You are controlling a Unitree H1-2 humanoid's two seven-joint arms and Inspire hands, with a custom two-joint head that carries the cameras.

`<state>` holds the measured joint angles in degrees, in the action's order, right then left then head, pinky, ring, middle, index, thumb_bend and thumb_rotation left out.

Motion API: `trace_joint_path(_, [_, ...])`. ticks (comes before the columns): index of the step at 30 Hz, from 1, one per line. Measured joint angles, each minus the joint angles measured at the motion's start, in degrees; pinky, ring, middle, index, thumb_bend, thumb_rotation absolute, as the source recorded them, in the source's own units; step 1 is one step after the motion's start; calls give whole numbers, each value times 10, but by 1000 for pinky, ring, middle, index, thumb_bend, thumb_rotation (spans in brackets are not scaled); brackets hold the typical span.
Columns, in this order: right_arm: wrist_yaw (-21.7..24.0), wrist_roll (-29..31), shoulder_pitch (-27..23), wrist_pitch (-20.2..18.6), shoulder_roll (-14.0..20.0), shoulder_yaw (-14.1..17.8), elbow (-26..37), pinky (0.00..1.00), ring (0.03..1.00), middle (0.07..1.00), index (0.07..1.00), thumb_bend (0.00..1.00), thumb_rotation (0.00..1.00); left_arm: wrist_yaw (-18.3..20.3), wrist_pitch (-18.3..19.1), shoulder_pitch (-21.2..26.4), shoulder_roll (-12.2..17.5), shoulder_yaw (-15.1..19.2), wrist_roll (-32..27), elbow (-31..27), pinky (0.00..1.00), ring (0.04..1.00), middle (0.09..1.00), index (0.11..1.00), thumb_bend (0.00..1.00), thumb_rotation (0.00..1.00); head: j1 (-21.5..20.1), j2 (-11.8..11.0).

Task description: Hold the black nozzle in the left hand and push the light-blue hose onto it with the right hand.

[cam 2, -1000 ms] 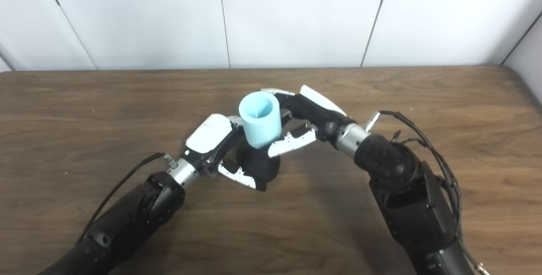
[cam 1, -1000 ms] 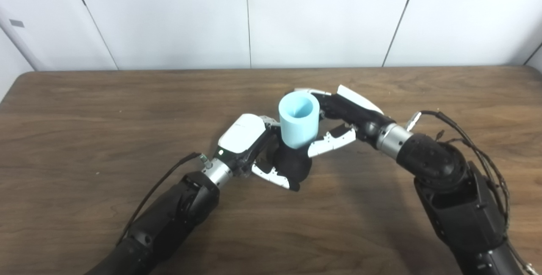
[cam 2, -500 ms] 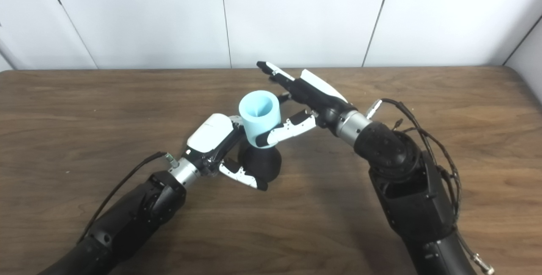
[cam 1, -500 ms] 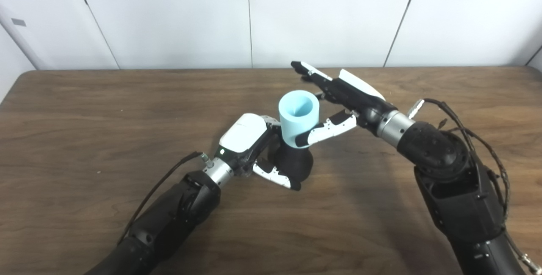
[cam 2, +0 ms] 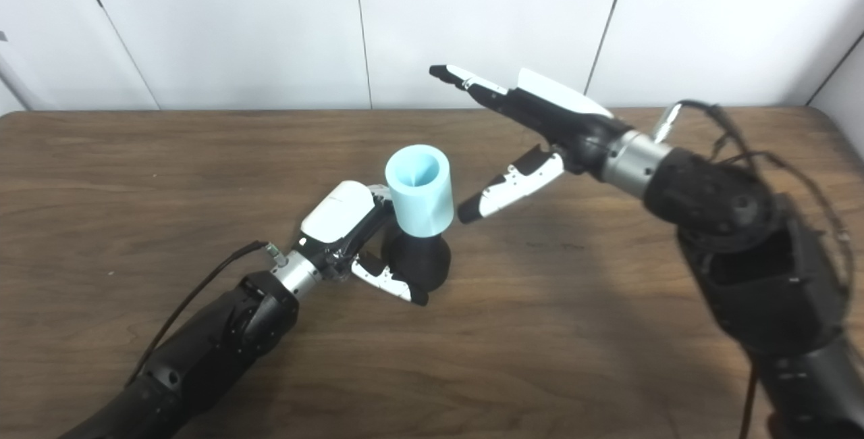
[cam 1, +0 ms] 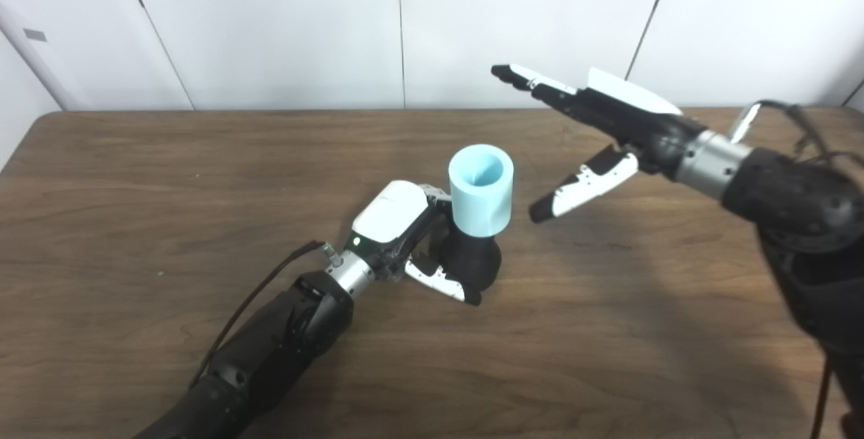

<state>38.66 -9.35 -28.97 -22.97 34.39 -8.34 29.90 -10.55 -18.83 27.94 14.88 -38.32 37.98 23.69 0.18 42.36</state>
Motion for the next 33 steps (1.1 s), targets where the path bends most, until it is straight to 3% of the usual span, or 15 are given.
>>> trace_joint_path(5, [-8, 6, 27, 104, 4, 9, 7, 990, 1000, 1000, 1000, 1000, 467, 0, -3, 4, -3, 0, 0, 9, 740, 633, 481, 485, 526, 0, -1, -2])
trace_joint_path(7, [-11, -22, 37, 143, 5, 7, 11, 993, 1000, 1000, 1000, 1000, 626, 0, -4, 6, -3, 0, -1, 12, 737, 635, 476, 489, 526, 0, -1, -3])
trace_joint_path(8, [-13, -38, 40, 167, 7, 6, 12, 993, 1000, 1000, 1000, 1000, 656, 0, -4, 6, -3, 0, -1, 12, 737, 636, 475, 490, 526, 0, -1, -3])
trace_joint_path(11, [-24, -74, 41, 232, 8, 2, 13, 1000, 1000, 1000, 1000, 862, 899, 0, -4, 6, -2, 0, -1, 12, 736, 635, 477, 488, 526, 0, 1, -3])
trace_joint_path(13, [-29, -91, 41, 262, 8, 0, 12, 1000, 1000, 1000, 1000, 861, 929, 0, -4, 6, -3, 0, -1, 12, 734, 632, 476, 489, 526, 0, 1, -3])
trace_joint_path(24, [-16, -148, 41, 304, 3, -39, 7, 1000, 1000, 1000, 1000, 870, 971, 0, -9, 7, -3, 0, -1, 15, 735, 629, 476, 488, 526, 0, -2, -4])
trace_joint_path(33, [13, -187, 41, 309, 2, -69, 1, 973, 1000, 1000, 1000, 878, 979, 0, -8, 8, -3, 0, -1, 15, 731, 630, 477, 488, 526, 0, -1, 0])
